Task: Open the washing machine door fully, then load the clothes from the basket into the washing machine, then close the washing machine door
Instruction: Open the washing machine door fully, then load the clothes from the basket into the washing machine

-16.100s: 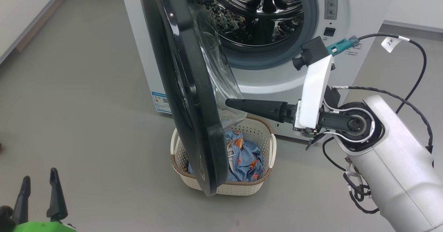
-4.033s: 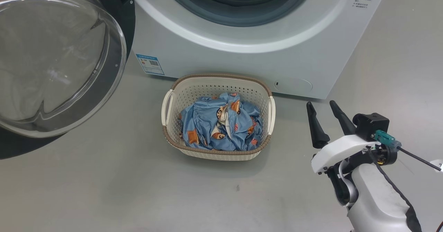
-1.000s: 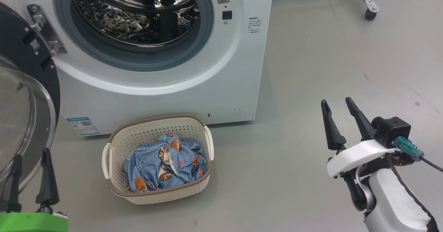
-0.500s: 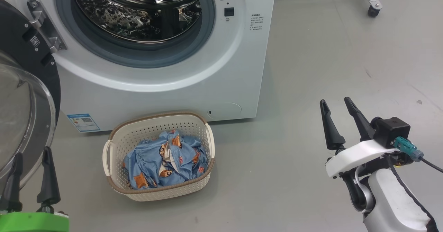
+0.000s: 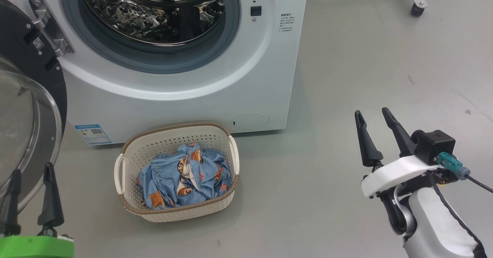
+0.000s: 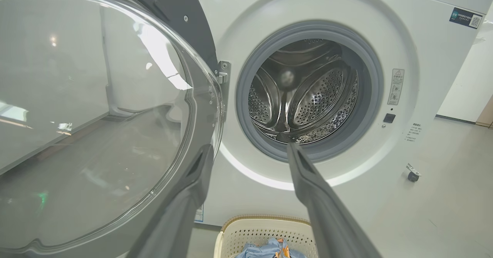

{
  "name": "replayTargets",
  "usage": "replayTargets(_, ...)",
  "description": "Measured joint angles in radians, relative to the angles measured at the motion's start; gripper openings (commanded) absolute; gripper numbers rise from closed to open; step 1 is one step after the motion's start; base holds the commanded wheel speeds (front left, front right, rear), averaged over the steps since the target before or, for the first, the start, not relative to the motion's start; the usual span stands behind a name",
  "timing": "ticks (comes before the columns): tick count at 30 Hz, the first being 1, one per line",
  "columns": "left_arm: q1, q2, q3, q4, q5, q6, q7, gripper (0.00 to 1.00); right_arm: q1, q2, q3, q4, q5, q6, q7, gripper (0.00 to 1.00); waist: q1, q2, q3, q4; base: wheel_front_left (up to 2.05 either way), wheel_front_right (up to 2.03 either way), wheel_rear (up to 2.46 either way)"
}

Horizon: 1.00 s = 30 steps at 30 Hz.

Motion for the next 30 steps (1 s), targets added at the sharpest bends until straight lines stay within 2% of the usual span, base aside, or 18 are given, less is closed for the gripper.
replayTargets(13,0.000,-0.004,0.012,0.000,0.004,-0.003,0.000,1.00,0.000,0.002,0.000,0.000,-0.003,0.000,0.000,1.00,0.0000,0.0000,0.002,0.005,0.55,-0.55,0.00)
replayTargets(30,0.000,-0.016,0.018,0.001,0.010,-0.012,0.000,1.00,0.000,0.003,0.003,0.002,-0.003,0.000,0.000,1.00,0.0000,0.0000,0.009,0.009,1.04,-1.04,0.00)
